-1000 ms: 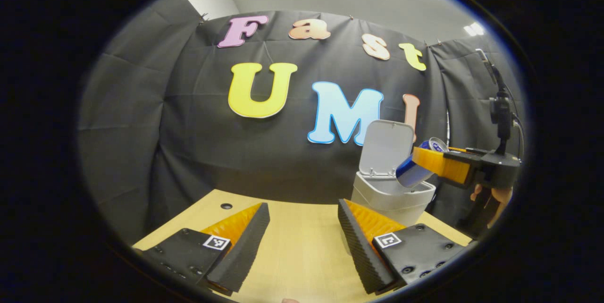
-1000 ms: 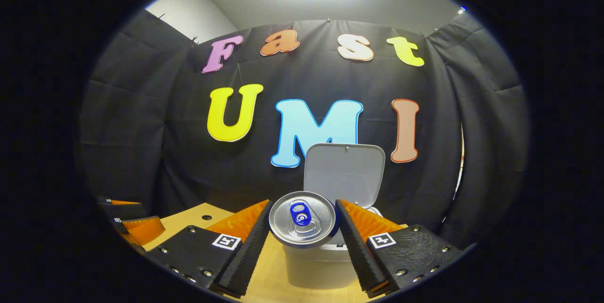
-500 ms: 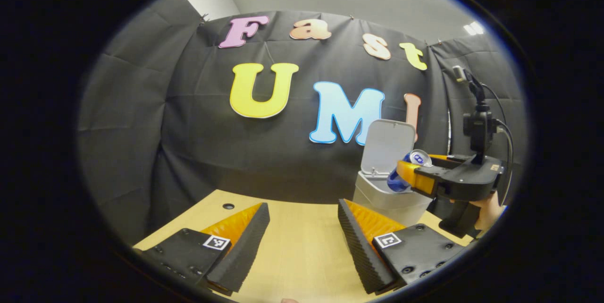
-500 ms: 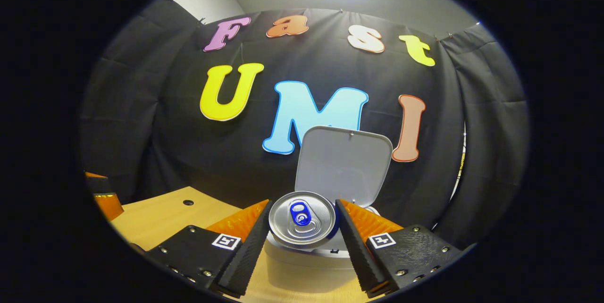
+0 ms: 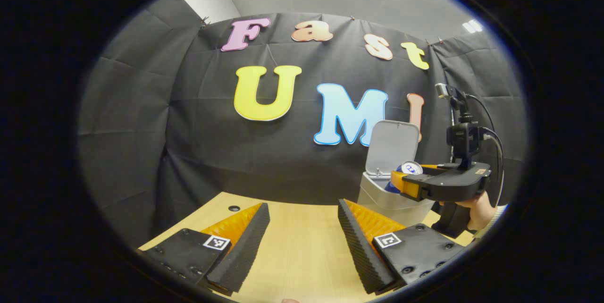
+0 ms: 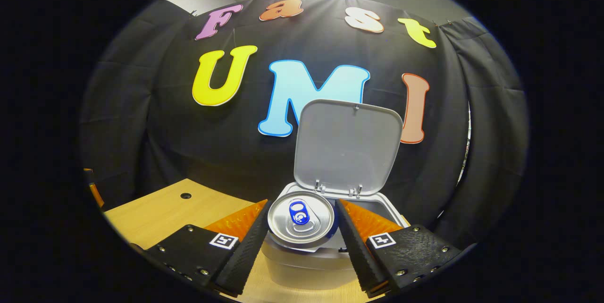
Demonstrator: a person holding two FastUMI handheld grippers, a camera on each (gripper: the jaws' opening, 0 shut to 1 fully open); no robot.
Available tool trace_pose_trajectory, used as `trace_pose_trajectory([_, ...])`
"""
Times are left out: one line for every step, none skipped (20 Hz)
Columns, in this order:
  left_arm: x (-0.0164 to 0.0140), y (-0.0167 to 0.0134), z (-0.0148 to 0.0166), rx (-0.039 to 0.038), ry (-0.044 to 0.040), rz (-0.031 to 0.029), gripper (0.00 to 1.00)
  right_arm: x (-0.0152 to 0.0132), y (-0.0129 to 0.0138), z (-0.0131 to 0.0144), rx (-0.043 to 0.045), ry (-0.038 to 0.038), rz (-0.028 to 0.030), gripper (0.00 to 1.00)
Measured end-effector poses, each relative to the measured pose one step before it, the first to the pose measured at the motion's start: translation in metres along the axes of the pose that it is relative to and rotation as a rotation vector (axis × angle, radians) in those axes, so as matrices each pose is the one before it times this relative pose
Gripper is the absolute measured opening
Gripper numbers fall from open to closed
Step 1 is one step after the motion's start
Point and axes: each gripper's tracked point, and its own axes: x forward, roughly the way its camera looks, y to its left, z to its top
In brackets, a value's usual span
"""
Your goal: Press the lid of the desktop garbage bin to open it, pick up the crumpled paper on the desktop and throw it into the bin, then pick up the pop can on the desktop and drop it into the bin, and finally close the garbage bin lid.
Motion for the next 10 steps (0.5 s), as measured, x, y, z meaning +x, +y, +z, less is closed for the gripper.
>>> trace_pose_trajectory([-0.00053,0.00107,0.00014,-0.00593,0.00314,0.00220,0.95,0.00093,-0.00026,-0.00103,-0.00755,0.00239,-0.00065,0.85])
trace_pose_trajectory([0.00032,0.00114,-0.00031,-0.00407,0.00052,0.00537,0.95,0.00008,-0.00075,-0.00084,-0.01075,-0.00026,-0.00154,0.84])
trace_pose_trajectory([0.00048,0.00124,0.00045,-0.00109,-0.00047,0.00419,0.95,0.00083,-0.00222,0.00033,-0.01077,-0.00133,-0.00719,0.86])
trace_pose_trajectory([0.00038,0.00129,-0.00026,0.00210,-0.00394,0.00593,0.95,-0.00062,-0.00180,-0.00002,-0.00349,-0.00046,-0.00219,0.86])
trace_pose_trajectory([-0.00003,0.00079,0.00223,0.00388,-0.00289,0.00227,0.95,-0.00028,-0.00039,0.00023,0.00452,0.00003,0.00114,0.86])
trace_pose_trajectory([-0.00077,0.00019,0.00168,0.00288,-0.00448,0.00281,0.95,0.00015,0.00073,0.00116,0.00690,-0.00104,0.00591,0.86])
trace_pose_trajectory([0.00047,0.00009,0.00058,-0.00043,-0.00104,0.00085,0.95,-0.00062,-0.00102,0.00183,0.00496,-0.00286,-0.00057,0.87])
trace_pose_trajectory([-0.00018,0.00036,-0.00077,-0.00476,0.00156,-0.00012,0.96,-0.00049,-0.00155,0.00190,0.00062,-0.00317,-0.00064,0.87])
trace_pose_trajectory([-0.00035,-0.00033,0.00012,-0.00594,0.00060,-0.00096,0.95,-0.00075,-0.00138,0.00284,-0.00076,-0.00534,-0.00221,0.87])
trace_pose_trajectory([-0.00005,-0.00024,-0.00003,-0.00372,0.00095,-0.00055,0.95,-0.00034,-0.00204,0.00329,0.00025,-0.00683,-0.00336,0.87])
